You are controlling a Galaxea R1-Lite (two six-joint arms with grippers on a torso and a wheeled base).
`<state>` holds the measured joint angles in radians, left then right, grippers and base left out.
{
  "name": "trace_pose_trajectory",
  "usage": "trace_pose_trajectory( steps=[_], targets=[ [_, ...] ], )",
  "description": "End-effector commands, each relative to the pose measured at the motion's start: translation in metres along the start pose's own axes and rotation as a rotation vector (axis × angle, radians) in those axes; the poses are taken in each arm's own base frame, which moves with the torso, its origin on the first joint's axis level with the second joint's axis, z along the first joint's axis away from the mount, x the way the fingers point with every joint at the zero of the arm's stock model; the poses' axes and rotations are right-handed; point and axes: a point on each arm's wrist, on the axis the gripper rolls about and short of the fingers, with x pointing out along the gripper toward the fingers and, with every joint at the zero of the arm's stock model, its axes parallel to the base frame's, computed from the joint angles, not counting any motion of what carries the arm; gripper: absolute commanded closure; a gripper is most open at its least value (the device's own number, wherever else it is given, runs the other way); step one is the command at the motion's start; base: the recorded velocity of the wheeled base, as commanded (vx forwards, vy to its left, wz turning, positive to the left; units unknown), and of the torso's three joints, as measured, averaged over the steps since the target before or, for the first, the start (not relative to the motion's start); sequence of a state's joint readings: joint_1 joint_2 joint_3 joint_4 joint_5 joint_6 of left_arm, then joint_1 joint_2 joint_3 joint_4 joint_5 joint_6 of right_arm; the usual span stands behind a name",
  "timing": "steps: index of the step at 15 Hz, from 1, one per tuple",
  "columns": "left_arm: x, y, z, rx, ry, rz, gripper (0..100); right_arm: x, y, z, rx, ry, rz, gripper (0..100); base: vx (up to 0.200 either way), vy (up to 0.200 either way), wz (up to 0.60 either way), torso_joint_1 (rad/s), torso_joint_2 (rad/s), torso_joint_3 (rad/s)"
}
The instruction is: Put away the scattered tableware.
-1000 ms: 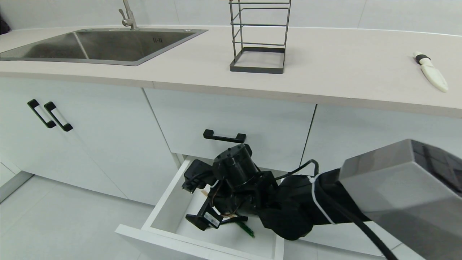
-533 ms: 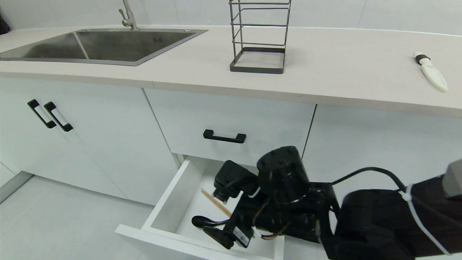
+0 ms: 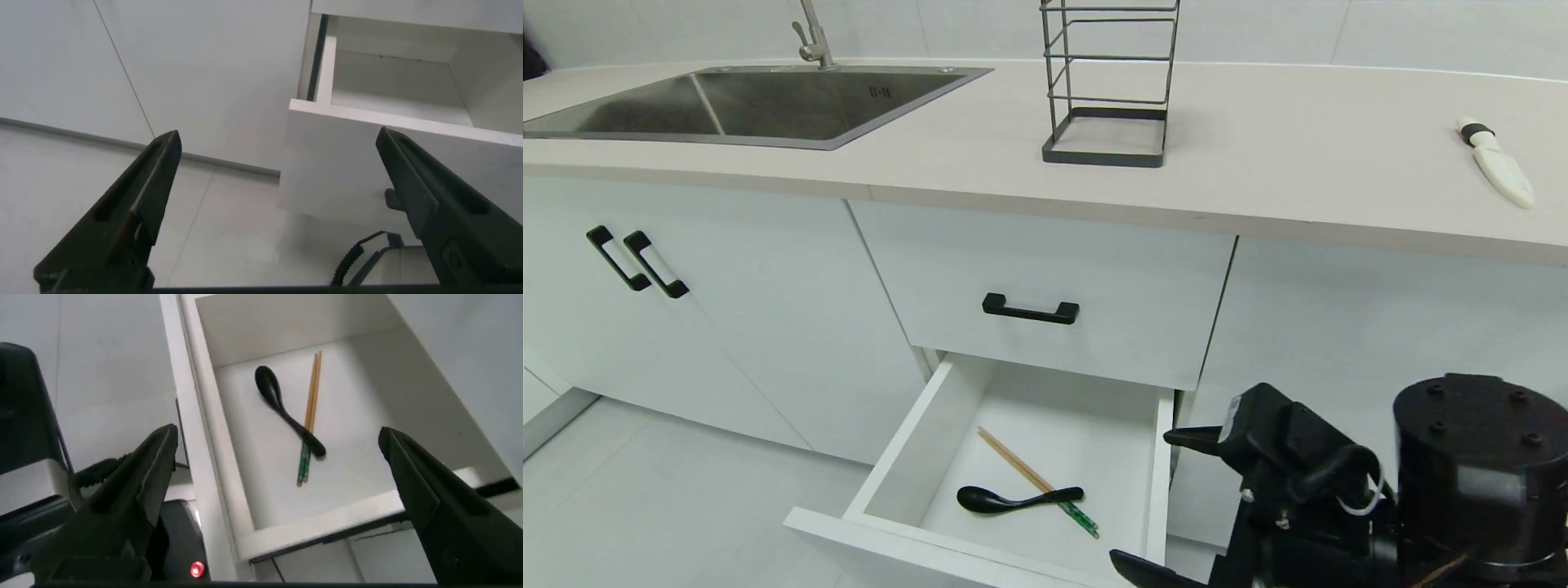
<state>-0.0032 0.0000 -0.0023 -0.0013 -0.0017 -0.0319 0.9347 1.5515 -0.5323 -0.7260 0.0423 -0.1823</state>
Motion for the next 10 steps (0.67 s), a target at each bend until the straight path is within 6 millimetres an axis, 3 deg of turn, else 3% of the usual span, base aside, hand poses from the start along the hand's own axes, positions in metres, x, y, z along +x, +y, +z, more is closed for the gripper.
trace_pose_trajectory(
  steps=[1, 4, 7, 8, 10],
  targets=[
    [0.0, 0.0, 0.0, 0.0, 0.001, 0.0, 0, -0.018, -0.003, 0.0, 0.003, -0.026, -0.007, 0, 0.0, 0.0, 0.0, 0.0, 0.0, 0.0],
    [0.0, 0.0, 0.0, 0.0, 0.001, 0.0, 0, -0.05, -0.001, -0.006, -0.003, -0.053, -0.018, 0, 0.0, 0.0, 0.0, 0.0, 0.0, 0.0],
    [0.0, 0.0, 0.0, 0.0, -0.001, 0.0, 0, -0.101, -0.001, -0.032, 0.012, -0.054, -0.052, 0, 0.0, 0.0, 0.0, 0.0, 0.0, 0.0],
    [0.0, 0.0, 0.0, 0.0, -0.001, 0.0, 0, -0.135, -0.001, -0.049, 0.029, -0.076, -0.096, 0, 0.0, 0.0, 0.0, 0.0, 0.0, 0.0],
    [0.0, 0.0, 0.0, 0.0, -0.001, 0.0, 0, -0.17, 0.0, -0.056, 0.042, -0.142, -0.198, 0, 0.0, 0.0, 0.0, 0.0, 0.0, 0.0]
  ],
)
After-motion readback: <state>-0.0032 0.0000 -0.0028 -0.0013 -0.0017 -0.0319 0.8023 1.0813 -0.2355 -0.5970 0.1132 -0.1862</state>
